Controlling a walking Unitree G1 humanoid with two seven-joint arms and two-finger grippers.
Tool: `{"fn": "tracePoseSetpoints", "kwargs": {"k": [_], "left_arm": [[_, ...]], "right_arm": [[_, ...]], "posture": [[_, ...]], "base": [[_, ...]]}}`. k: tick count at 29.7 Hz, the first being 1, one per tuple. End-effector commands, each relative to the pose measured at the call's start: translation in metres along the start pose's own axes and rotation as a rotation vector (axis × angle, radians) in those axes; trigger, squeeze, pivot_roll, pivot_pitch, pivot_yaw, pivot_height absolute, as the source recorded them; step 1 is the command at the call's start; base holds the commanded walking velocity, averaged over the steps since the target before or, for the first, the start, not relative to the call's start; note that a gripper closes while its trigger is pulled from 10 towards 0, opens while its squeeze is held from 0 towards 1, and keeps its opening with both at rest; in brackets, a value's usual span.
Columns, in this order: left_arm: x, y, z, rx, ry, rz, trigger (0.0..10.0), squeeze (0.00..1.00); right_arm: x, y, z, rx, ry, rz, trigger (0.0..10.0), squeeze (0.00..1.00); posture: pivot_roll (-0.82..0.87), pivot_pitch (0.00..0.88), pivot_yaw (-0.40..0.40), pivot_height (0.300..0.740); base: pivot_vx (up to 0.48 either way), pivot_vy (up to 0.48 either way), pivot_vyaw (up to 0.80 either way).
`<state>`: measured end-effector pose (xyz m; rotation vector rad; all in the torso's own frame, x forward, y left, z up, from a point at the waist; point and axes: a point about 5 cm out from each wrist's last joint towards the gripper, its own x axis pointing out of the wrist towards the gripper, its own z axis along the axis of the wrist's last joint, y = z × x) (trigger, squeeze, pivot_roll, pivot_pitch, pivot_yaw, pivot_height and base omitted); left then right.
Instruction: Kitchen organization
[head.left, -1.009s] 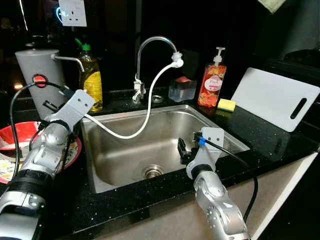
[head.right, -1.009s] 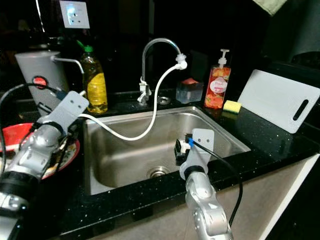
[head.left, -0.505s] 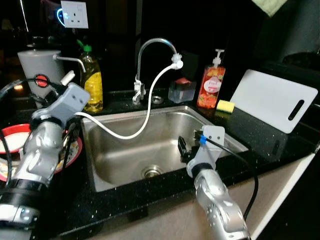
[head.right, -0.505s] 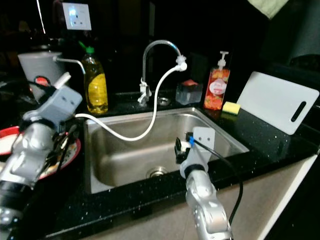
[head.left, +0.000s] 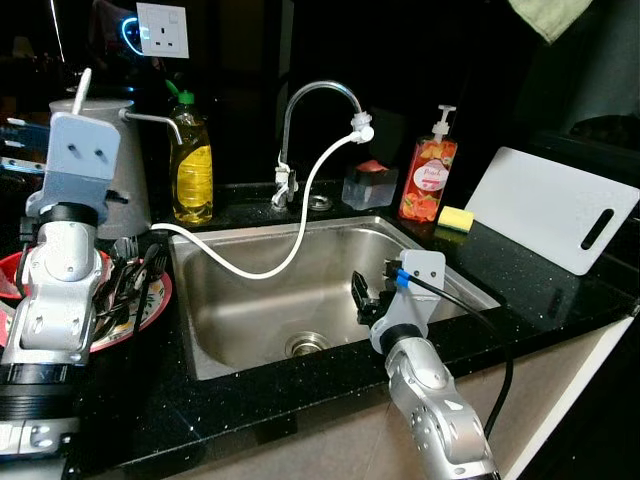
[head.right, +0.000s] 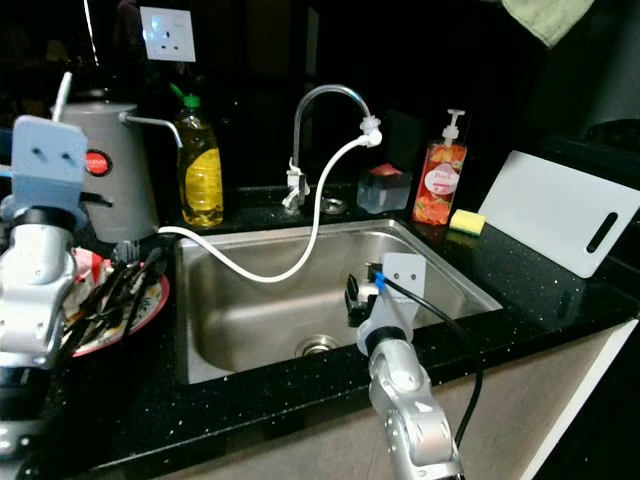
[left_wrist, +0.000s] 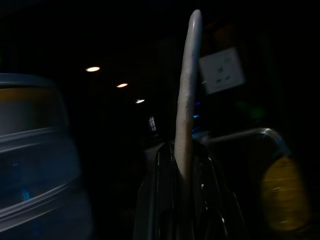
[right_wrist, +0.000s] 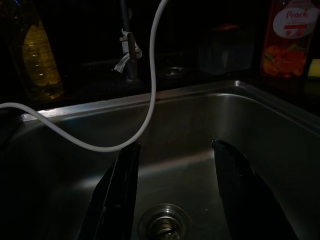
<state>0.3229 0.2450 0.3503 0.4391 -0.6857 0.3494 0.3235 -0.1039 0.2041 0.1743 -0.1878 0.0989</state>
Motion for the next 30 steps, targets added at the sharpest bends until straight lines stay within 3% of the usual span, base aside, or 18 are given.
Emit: {"fn": "tracePoseSetpoints", "kwargs": {"k": [1, 4, 8, 9, 11, 13, 15, 18, 20, 24, 30], "left_arm": [[0.004, -0.001, 0.021, -0.093, -0.083, -0.035, 10.0, 0.00], [0.005, -0.002, 0.030, -0.183, -0.116, -0.070, 10.0, 0.00], [0.008, -0.002, 0.050, -0.539, -0.150, -0.135, 10.0, 0.00], [0.008, -0.002, 0.050, -0.539, -0.150, -0.135, 10.0, 0.00], [0.007, -0.005, 0.053, -0.664, -0.131, -0.194, 10.0, 0.00], [0.005, -0.013, 0.047, -0.660, -0.079, -0.229, 10.0, 0.00], [0.005, -0.013, 0.047, -0.660, -0.079, -0.229, 10.0, 0.00], [0.002, -0.025, 0.036, -0.681, 0.005, -0.266, 10.0, 0.00], [-0.003, -0.037, 0.032, -0.739, 0.055, -0.321, 10.0, 0.00], [-0.010, -0.044, 0.032, -0.836, 0.088, -0.413, 10.0, 0.00], [-0.019, -0.050, 0.041, -0.938, 0.075, -0.538, 10.0, 0.00]], "right_arm": [[0.001, -0.002, 0.001, -0.002, 0.007, -0.008, 10.0, 0.00], [0.001, -0.003, 0.002, -0.006, 0.001, -0.009, 10.0, 0.00], [0.004, -0.003, 0.015, 0.003, -0.047, 0.027, 10.0, 0.00], [0.004, -0.003, 0.015, 0.003, -0.047, 0.027, 10.0, 0.00], [0.005, 0.004, 0.027, 0.010, -0.095, 0.103, 10.0, 0.00], [0.004, 0.017, 0.043, 0.005, -0.153, 0.209, 10.0, 0.00], [0.004, 0.017, 0.043, 0.005, -0.153, 0.209, 10.0, 0.00], [0.002, 0.029, 0.055, 0.029, -0.184, 0.306, 10.0, 0.00], [-0.002, 0.039, 0.064, 0.050, -0.196, 0.393, 10.0, 0.00], [-0.008, 0.047, 0.071, 0.061, -0.205, 0.490, 10.0, 0.00], [-0.012, 0.051, 0.071, 0.051, -0.180, 0.558, 10.0, 0.00]], "posture": [[-0.05, 0.000, -0.093, 0.740], [-0.05, 0.000, -0.094, 0.740], [-0.06, 0.000, -0.091, 0.740], [-0.06, 0.000, -0.091, 0.740], [-0.06, 0.000, -0.090, 0.740], [-0.06, 0.000, -0.088, 0.740], [-0.06, 0.000, -0.088, 0.740], [-0.06, 0.000, -0.087, 0.740], [-0.06, 0.000, -0.086, 0.740], [-0.07, 0.000, -0.085, 0.740], [-0.07, 0.000, -0.085, 0.740]], "base": [[0.000, 0.000, 0.00], [0.000, 0.000, 0.00], [0.000, 0.000, 0.00], [0.000, 0.000, 0.00], [0.000, 0.000, 0.00], [0.000, 0.000, 0.00], [0.000, 0.000, 0.00], [0.000, 0.000, 0.00], [0.000, 0.000, 0.00], [0.000, 0.000, 0.00], [0.000, 0.000, 0.00]]}}
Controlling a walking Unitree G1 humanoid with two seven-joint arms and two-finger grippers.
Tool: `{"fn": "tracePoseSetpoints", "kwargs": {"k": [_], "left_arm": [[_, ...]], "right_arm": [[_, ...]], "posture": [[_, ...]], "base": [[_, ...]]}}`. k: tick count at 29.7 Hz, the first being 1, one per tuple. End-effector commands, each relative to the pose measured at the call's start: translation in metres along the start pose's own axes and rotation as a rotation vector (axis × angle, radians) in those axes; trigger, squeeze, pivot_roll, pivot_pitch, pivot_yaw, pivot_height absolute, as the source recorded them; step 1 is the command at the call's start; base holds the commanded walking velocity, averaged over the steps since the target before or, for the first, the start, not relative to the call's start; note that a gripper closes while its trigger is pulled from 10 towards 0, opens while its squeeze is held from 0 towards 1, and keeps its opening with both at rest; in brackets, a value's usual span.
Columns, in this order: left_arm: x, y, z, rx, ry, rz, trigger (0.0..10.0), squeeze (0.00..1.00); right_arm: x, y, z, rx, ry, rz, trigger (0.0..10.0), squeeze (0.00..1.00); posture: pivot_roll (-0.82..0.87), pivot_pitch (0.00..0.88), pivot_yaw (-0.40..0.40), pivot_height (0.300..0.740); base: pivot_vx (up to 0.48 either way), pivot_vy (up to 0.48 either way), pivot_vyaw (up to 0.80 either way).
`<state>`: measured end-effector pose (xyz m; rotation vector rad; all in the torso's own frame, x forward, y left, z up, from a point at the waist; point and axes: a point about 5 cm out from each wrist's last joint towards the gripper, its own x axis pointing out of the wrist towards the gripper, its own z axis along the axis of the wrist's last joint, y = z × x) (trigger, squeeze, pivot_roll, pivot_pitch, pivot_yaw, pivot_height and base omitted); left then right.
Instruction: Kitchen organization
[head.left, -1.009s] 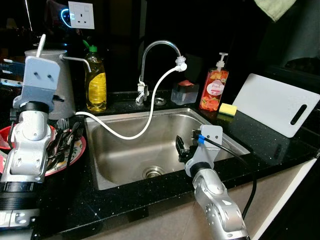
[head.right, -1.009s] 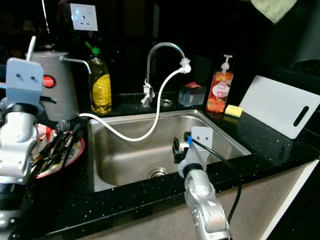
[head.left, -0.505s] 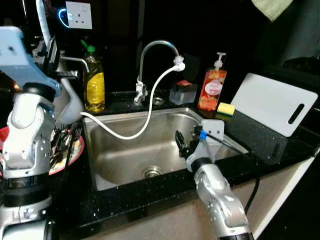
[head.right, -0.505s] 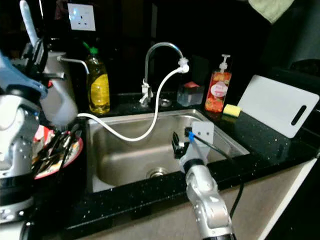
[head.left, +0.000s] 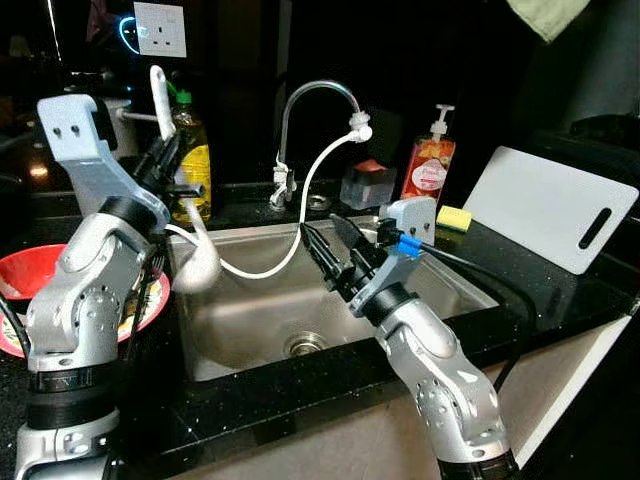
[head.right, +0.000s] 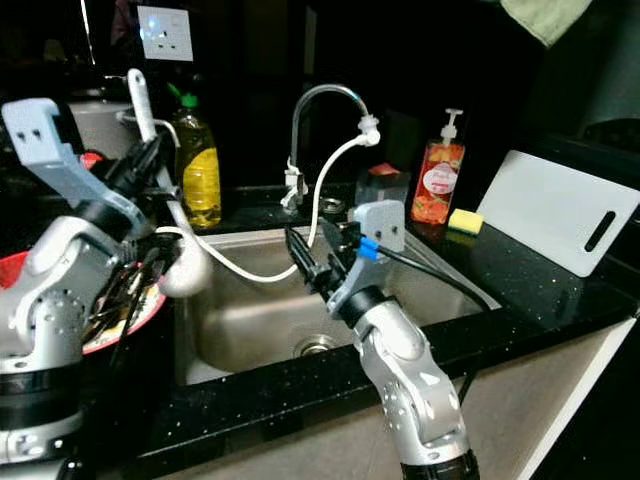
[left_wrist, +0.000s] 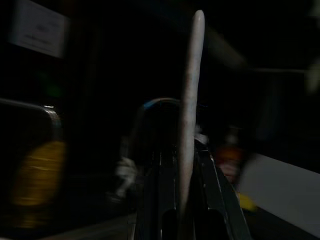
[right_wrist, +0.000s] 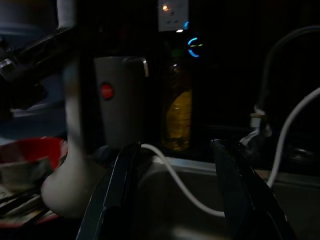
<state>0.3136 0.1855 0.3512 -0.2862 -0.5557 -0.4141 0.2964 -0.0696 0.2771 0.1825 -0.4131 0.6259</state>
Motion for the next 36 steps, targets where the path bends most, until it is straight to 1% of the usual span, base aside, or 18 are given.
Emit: {"fn": "tracePoseSetpoints", "kwargs": {"k": [1, 2, 4, 7, 10, 11, 15, 17, 21, 23, 25, 26, 27, 28, 29, 30, 36], "left_arm": [[-0.001, -0.009, 0.000, -0.038, 0.001, -0.065, 10.0, 0.00], [-0.002, -0.011, -0.001, -0.059, 0.005, -0.081, 10.0, 0.00], [-0.002, -0.011, -0.001, -0.071, 0.008, -0.089, 10.0, 0.00], [-0.003, -0.014, -0.003, -0.084, 0.016, -0.115, 10.0, 0.00], [-0.005, -0.018, -0.006, -0.102, 0.029, -0.149, 10.0, 0.00], [-0.007, -0.021, -0.009, -0.118, 0.047, -0.178, 10.0, 0.00], [-0.009, -0.023, -0.012, -0.122, 0.063, -0.190, 10.0, 0.00], [-0.011, -0.026, -0.016, -0.144, 0.080, -0.210, 10.0, 0.00], [-0.012, -0.030, -0.020, -0.163, 0.089, -0.223, 10.0, 0.00], [-0.012, -0.034, -0.021, -0.205, 0.090, -0.240, 10.0, 0.00], [-0.013, -0.036, -0.021, -0.214, 0.089, -0.246, 10.0, 0.00], [-0.013, -0.038, -0.021, -0.228, 0.088, -0.257, 10.0, 0.00], [-0.013, -0.038, -0.021, -0.228, 0.088, -0.257, 10.0, 0.00], [-0.013, -0.042, -0.021, -0.244, 0.084, -0.271, 10.0, 0.00], [-0.013, -0.044, -0.021, -0.257, 0.079, -0.274, 10.0, 0.00], [-0.013, -0.046, -0.020, -0.276, 0.072, -0.285, 10.0, 0.00], [-0.013, -0.053, -0.020, -0.299, 0.069, -0.318, 10.0, 0.00]], "right_arm": [[0.000, 0.003, 0.000, -0.001, 0.017, 0.016, 10.0, 0.00], [-0.001, 0.003, -0.002, 0.005, 0.026, 0.016, 10.0, 0.00], [-0.001, 0.003, -0.002, 0.011, 0.031, 0.017, 10.0, 0.00], [-0.002, 0.008, -0.004, 0.033, 0.041, 0.044, 10.0, 0.00], [-0.004, 0.013, -0.008, 0.054, 0.064, 0.085, 10.0, 0.00], [-0.006, 0.017, -0.007, 0.081, 0.067, 0.121, 10.0, 0.00], [-0.006, 0.019, -0.005, 0.104, 0.060, 0.144, 10.0, 0.00], [-0.006, 0.023, -0.002, 0.127, 0.053, 0.177, 10.0, 0.00], [-0.007, 0.028, -0.001, 0.142, 0.054, 0.202, 10.0, 0.00], [-0.008, 0.031, -0.004, 0.161, 0.069, 0.221, 10.0, 0.00], [-0.008, 0.032, -0.005, 0.168, 0.073, 0.226, 10.0, 0.00], [-0.009, 0.033, -0.005, 0.193, 0.076, 0.234, 10.0, 0.00], [-0.009, 0.033, -0.005, 0.193, 0.076, 0.234, 10.0, 0.00], [-0.010, 0.036, -0.005, 0.244, 0.079, 0.256, 10.0, 0.00], [-0.010, 0.038, -0.005, 0.258, 0.079, 0.265, 10.0, 0.00], [-0.011, 0.039, -0.005, 0.263, 0.084, 0.273, 10.0, 0.00], [-0.012, 0.039, -0.007, 0.258, 0.099, 0.274, 10.0, 0.00]], "posture": [[-0.07, 0.000, -0.085, 0.740], [-0.07, 0.000, -0.084, 0.740], [-0.07, 0.000, -0.084, 0.740], [-0.07, 0.000, -0.082, 0.740], [-0.08, 0.000, -0.083, 0.740], [-0.08, 0.000, -0.084, 0.740], [-0.08, 0.000, -0.085, 0.740], [-0.08, 0.000, -0.086, 0.740], [-0.08, 0.000, -0.090, 0.740], [-0.08, 0.000, -0.095, 0.740], [-0.08, 0.000, -0.095, 0.740], [-0.07, 0.000, -0.096, 0.740], [-0.07, 0.000, -0.096, 0.740], [-0.07, 0.000, -0.098, 0.740], [-0.07, 0.000, -0.098, 0.740], [-0.07, 0.000, -0.098, 0.740], [-0.07, 0.000, -0.097, 0.740]], "base": [[0.000, 0.000, 0.00], [0.000, 0.000, 0.00], [0.000, 0.000, 0.00], [0.000, 0.000, 0.00], [0.000, 0.000, 0.00], [0.000, 0.000, 0.00], [0.000, 0.000, 0.00], [0.000, 0.000, 0.00], [0.000, 0.000, 0.00], [0.000, 0.000, 0.00], [0.000, 0.000, 0.00], [0.000, 0.000, 0.00], [0.000, 0.000, 0.00], [0.000, 0.000, 0.00], [0.000, 0.000, 0.00], [0.000, 0.000, 0.00], [0.000, 0.000, 0.00]]}}
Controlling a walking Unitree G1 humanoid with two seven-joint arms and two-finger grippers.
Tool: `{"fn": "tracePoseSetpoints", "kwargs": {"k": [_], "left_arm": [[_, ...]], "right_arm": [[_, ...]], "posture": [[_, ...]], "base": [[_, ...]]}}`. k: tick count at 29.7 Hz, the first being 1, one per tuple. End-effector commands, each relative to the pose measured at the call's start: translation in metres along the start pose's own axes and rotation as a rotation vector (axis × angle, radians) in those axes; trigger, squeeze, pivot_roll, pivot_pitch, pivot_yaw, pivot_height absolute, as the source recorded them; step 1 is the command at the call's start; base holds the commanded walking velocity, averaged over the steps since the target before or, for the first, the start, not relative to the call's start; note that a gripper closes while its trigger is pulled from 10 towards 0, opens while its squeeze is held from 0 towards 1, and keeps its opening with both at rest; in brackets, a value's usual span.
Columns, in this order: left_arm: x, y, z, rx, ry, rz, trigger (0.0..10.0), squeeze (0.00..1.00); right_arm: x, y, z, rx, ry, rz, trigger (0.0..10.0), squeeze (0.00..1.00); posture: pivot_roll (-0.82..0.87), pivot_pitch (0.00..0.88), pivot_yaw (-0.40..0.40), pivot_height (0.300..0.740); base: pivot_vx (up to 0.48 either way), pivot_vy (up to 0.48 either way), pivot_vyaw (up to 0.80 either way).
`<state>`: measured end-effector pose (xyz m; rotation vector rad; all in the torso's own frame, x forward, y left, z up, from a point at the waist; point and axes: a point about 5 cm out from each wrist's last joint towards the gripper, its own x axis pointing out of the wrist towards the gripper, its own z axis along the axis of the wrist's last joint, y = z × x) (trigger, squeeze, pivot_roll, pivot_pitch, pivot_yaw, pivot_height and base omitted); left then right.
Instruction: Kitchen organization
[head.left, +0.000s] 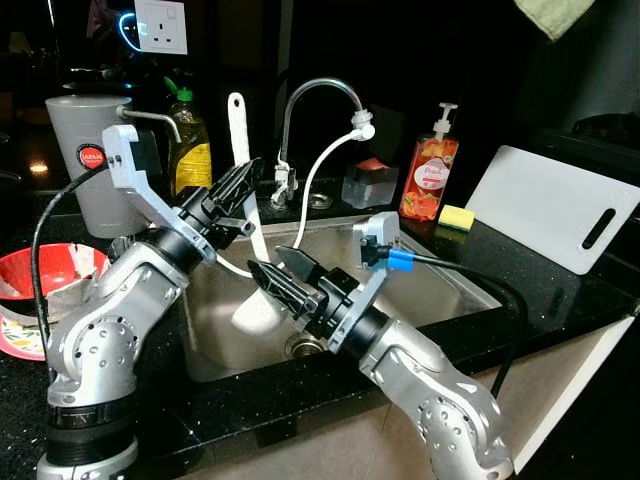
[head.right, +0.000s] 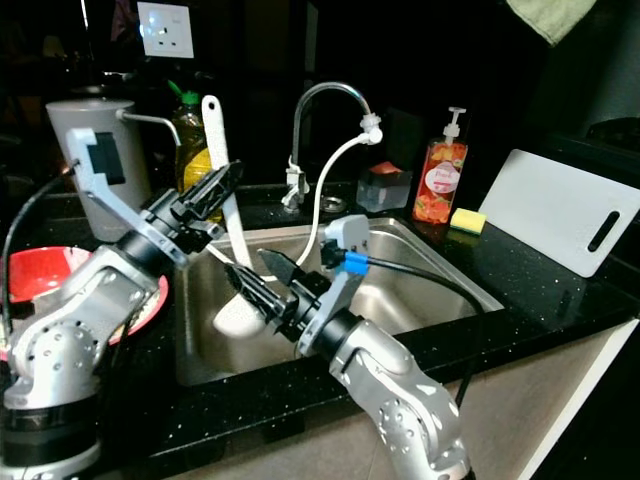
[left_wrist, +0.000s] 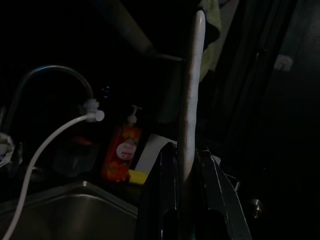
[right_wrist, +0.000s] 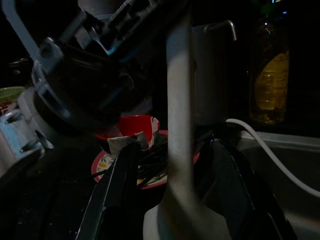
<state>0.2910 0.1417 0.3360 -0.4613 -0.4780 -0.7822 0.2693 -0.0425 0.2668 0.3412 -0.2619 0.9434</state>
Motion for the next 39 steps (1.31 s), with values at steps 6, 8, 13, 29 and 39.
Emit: {"fn": "tracePoseSetpoints", "kwargs": {"k": [6, 8, 13, 29, 39], "left_arm": [[0.003, -0.007, -0.005, -0.024, 0.016, -0.037, 10.0, 0.00], [0.002, -0.010, -0.006, -0.026, 0.018, -0.053, 10.0, 0.00], [0.003, -0.016, -0.009, -0.032, 0.034, -0.086, 10.0, 0.00], [0.003, -0.021, -0.016, 0.004, 0.086, -0.112, 10.0, 0.00], [0.004, -0.014, -0.018, 0.031, 0.092, -0.039, 10.0, 1.00]], "right_arm": [[-0.002, 0.002, 0.001, 0.008, -0.006, 0.005, 9.7, 0.00], [-0.002, 0.002, 0.002, 0.011, -0.005, 0.002, 9.6, 0.00], [-0.002, 0.001, 0.001, 0.011, -0.003, -0.002, 5.1, 0.00], [-0.003, -0.001, 0.000, 0.013, -0.011, -0.037, 6.5, 0.00], [0.001, -0.010, -0.003, -0.009, 0.007, -0.100, 10.0, 0.00]], "posture": [[-0.07, 0.000, -0.095, 0.740], [-0.07, 0.000, -0.095, 0.740], [-0.07, 0.000, -0.091, 0.740], [-0.07, 0.000, -0.083, 0.740], [-0.05, 0.000, -0.093, 0.740]], "base": [[0.000, 0.000, 0.00], [0.000, 0.000, 0.00], [0.000, 0.000, 0.00], [0.000, 0.000, 0.00], [0.000, 0.000, 0.00]]}}
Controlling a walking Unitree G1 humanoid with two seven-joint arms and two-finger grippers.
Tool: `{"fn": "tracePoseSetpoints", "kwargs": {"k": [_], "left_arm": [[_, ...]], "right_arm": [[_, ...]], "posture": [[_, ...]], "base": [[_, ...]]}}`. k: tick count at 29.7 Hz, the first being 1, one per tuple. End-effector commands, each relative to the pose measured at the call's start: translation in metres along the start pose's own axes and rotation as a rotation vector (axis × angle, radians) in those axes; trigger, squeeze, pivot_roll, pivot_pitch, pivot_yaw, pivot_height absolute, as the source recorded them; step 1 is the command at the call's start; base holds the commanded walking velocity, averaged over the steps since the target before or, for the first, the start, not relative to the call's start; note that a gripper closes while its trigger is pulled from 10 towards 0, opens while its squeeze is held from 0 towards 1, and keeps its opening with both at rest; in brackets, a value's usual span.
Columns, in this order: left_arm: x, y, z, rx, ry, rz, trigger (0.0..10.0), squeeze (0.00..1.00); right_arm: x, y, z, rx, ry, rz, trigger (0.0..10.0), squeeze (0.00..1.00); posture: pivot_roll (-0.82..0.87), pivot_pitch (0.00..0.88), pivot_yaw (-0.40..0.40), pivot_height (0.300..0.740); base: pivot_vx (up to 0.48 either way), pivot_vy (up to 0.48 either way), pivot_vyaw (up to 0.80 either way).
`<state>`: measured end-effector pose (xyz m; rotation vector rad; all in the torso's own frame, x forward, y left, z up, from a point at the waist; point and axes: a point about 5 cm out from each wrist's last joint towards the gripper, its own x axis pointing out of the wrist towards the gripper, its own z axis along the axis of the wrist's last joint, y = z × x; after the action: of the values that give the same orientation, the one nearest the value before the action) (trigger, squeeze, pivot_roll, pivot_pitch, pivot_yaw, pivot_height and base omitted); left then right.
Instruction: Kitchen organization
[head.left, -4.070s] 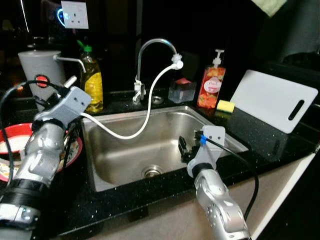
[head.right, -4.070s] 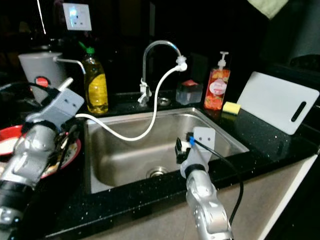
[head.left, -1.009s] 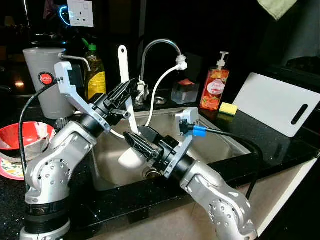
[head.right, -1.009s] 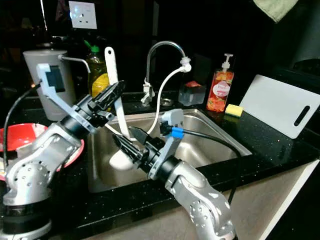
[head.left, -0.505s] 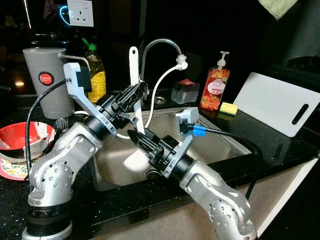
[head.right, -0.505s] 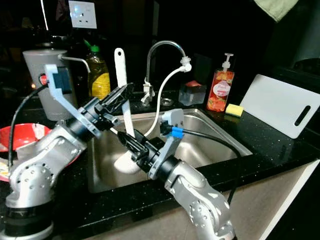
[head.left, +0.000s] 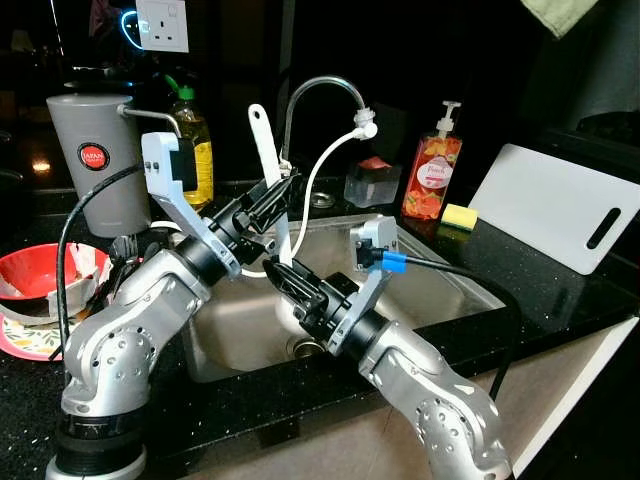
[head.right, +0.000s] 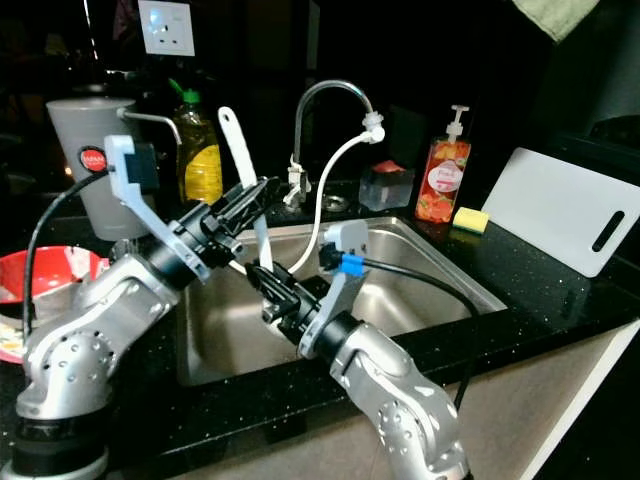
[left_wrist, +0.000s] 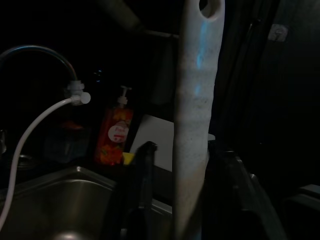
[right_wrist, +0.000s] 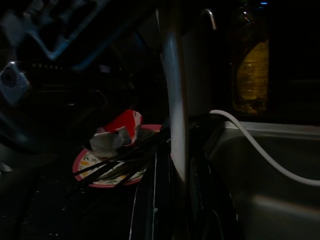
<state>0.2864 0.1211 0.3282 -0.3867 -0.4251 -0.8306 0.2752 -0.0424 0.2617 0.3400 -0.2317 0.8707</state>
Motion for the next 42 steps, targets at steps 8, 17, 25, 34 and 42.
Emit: {"fn": "tracePoseSetpoints", "kwargs": {"k": [8, 17, 25, 34, 42], "left_arm": [[-0.004, 0.008, 0.000, -0.023, -0.005, 0.084, 10.0, 0.00], [-0.018, 0.029, 0.005, -0.023, -0.030, 0.232, 10.0, 0.00], [-0.035, 0.054, 0.003, 0.058, 0.047, 0.377, 10.0, 0.00], [-0.055, 0.081, -0.022, 0.243, 0.397, 0.578, 10.0, 0.00], [-0.065, 0.058, -0.038, 0.188, 0.593, 0.392, 10.0, 0.00]], "right_arm": [[0.002, -0.022, -0.002, -0.020, 0.000, -0.152, 10.0, 0.00], [0.016, -0.066, -0.009, -0.069, 0.035, -0.361, 10.0, 0.00], [0.030, -0.103, -0.034, -0.174, 0.200, -0.459, 10.0, 0.00], [0.028, -0.114, -0.060, -0.211, 0.381, -0.495, 10.0, 0.00], [0.035, -0.112, -0.065, -0.210, 0.336, -0.474, 10.0, 0.00]], "posture": [[-0.05, 0.000, -0.106, 0.740], [-0.06, 0.000, -0.118, 0.740], [-0.06, 0.000, -0.106, 0.740], [-0.03, 0.000, -0.115, 0.740], [-0.02, 0.000, -0.104, 0.740]], "base": [[0.000, 0.000, 0.00], [0.000, 0.000, 0.00], [0.000, 0.000, 0.00], [0.000, 0.000, 0.00], [0.000, 0.000, 0.00]]}}
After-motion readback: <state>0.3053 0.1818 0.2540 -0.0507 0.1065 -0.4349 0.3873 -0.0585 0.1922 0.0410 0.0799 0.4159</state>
